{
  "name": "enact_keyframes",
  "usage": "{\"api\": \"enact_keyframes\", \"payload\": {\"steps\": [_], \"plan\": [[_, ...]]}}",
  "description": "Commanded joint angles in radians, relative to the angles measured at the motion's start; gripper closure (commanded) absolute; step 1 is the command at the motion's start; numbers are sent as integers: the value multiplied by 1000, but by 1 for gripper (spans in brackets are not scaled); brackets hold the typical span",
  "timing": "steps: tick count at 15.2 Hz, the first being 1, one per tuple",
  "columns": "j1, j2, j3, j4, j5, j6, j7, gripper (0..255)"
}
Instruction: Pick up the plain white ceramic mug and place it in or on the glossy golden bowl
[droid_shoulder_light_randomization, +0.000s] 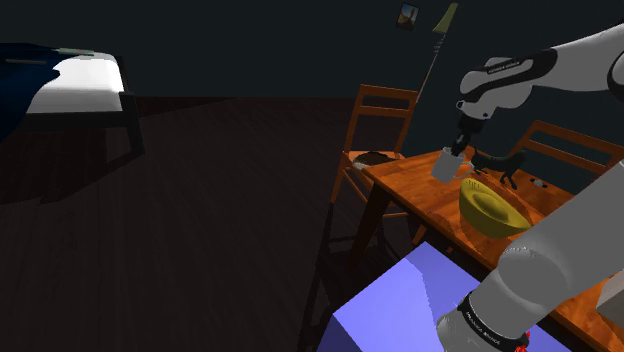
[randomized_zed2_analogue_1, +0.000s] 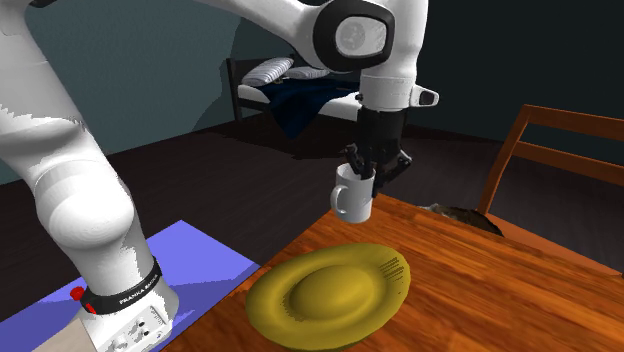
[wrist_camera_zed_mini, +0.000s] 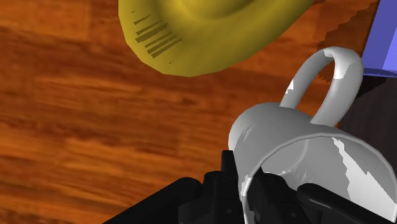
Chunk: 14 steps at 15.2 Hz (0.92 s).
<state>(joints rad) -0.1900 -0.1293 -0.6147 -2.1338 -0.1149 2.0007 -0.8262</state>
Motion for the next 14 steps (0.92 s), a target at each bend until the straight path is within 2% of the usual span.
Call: {"api": "enact_keyframes", "payload": {"steps": [1, 12, 14], "plan": [[0, -9, 2, 20, -4, -28, 1, 255], [4, -40, 16, 141, -14, -176, 8, 255], [-6, -66, 11, 130, -29, -186, -2, 255]]}}
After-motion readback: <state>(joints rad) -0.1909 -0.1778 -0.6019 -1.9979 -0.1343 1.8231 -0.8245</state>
